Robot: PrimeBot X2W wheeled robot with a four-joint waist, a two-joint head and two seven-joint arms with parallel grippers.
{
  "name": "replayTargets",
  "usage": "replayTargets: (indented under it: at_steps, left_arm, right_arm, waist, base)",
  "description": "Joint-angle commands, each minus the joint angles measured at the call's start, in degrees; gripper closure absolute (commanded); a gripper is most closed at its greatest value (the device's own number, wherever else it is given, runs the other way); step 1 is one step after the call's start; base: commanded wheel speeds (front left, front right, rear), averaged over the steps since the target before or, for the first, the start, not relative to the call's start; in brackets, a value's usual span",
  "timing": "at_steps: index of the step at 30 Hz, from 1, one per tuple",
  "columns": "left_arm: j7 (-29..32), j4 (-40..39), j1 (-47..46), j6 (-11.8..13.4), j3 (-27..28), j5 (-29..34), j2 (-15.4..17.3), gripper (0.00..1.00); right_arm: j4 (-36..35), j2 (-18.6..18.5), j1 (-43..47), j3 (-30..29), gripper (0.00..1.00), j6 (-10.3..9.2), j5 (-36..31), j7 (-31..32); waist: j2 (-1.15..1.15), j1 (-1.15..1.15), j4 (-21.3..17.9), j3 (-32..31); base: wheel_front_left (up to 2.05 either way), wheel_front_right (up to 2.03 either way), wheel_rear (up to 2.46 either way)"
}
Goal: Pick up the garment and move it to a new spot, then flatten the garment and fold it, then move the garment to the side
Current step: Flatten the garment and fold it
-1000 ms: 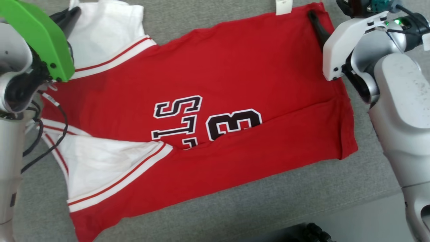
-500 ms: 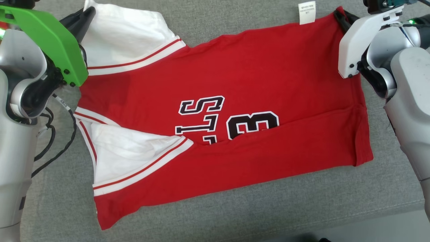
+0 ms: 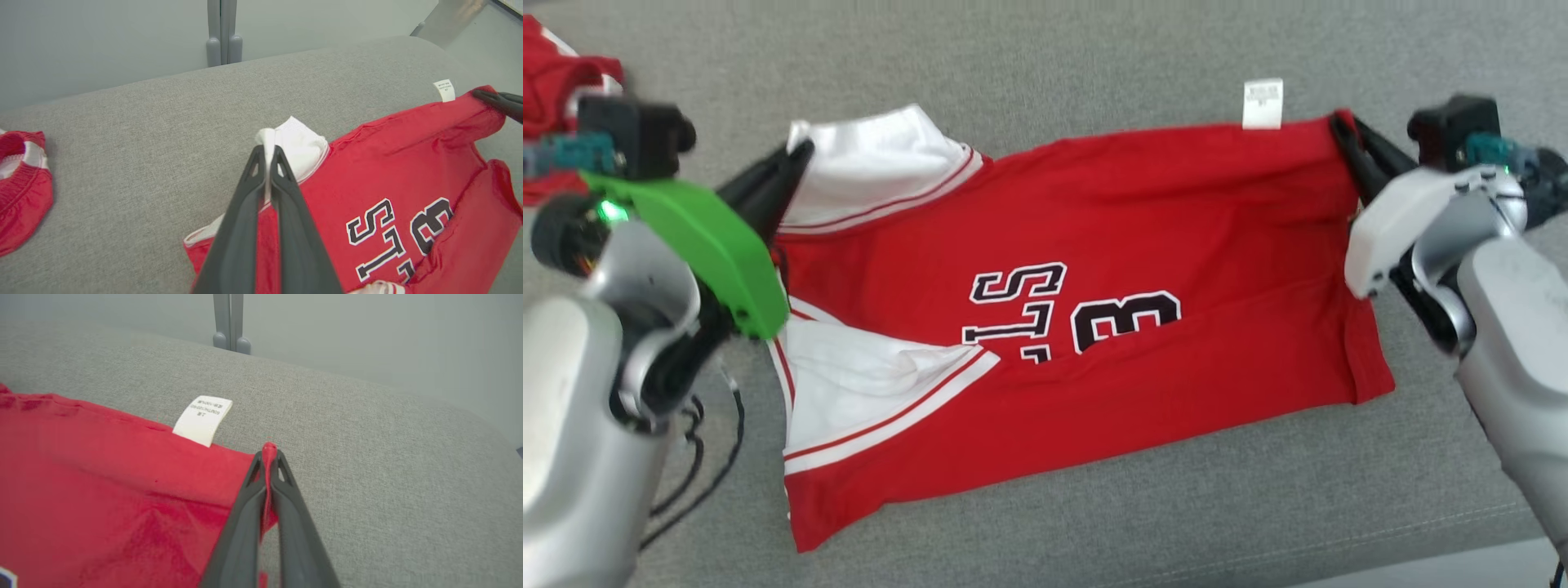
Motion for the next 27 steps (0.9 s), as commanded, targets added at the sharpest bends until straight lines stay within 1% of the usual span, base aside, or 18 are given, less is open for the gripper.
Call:
replayTargets:
  at_steps: [1,8,12,17,22,23,24,25,26,27]
  left_arm:
    - [-0.9,-1.7,3.3,0.0,0.4,-0.9,0.7,1.00]
    - [-4.9,-9.7,17.7,2.9,1.5,-2.2,1.3,1.00]
    - [-8.2,-12.1,24.9,4.4,1.6,-2.3,0.1,1.00]
    - [-11.2,-12.2,31.0,5.2,0.9,-3.4,-2.1,1.00]
    - [-13.7,-9.6,34.6,5.1,-0.8,-3.1,-4.1,1.00]
    - [-14.5,-9.0,35.0,5.1,-0.8,-2.9,-4.6,0.80]
    - [-15.7,-8.0,35.3,5.1,-0.7,-2.7,-5.1,0.36]
    - [-16.5,-7.2,35.7,5.2,-0.7,-2.6,-5.6,0.00]
    - [-17.6,-6.4,36.3,5.2,-0.7,-2.4,-6.1,0.00]
    - [-18.6,-5.9,36.7,5.3,-0.5,-2.5,-6.7,0.00]
  right_arm:
    - [-0.9,-0.5,2.6,-0.7,1.00,-0.07,0.5,-1.0]
    - [-5.3,0.3,13.0,-5.1,1.00,-0.07,0.9,-2.7]
    - [-8.0,1.0,18.4,-8.8,1.00,-0.07,0.0,-2.4]
    - [-10.7,2.6,23.7,-12.7,1.00,-0.07,-1.2,-1.8]
    - [-12.1,4.7,27.7,-15.7,1.00,-0.07,-2.7,-1.4]
    - [-12.2,5.1,28.2,-16.3,1.00,-0.07,-3.1,-1.7]
    - [-12.2,5.5,28.9,-16.9,0.82,-0.07,-3.5,-1.9]
    - [-12.2,6.0,29.6,-17.4,0.65,-0.07,-3.9,-2.1]
    - [-12.3,6.7,30.4,-18.4,0.41,-0.07,-4.2,-2.7]
    - [-12.4,7.2,30.9,-19.2,0.00,-0.07,-4.5,-3.3]
  waist:
    - [0.00,0.00,0.7,-4.6]
    - [0.00,0.00,1.7,-9.3]
    - [0.00,0.00,2.5,-10.8]
    - [0.00,0.00,3.3,-11.8]
    - [0.00,0.00,3.7,-12.3]
    - [0.00,0.00,3.7,-12.4]
    - [0.00,0.00,3.7,-12.5]
    - [0.00,0.00,3.8,-12.7]
    - [0.00,0.00,3.7,-12.9]
    - [0.00,0.00,3.8,-13.0]
  base:
    - [0.00,0.00,0.00]
    - [0.00,0.00,0.00]
    - [0.00,0.00,0.00]
    - [0.00,0.00,0.00]
    - [0.00,0.00,0.00]
    - [0.00,0.00,0.00]
    - [0.00,0.00,0.00]
    - [0.00,0.00,0.00]
    - [0.00,0.00,0.00]
    - [0.00,0.00,0.00]
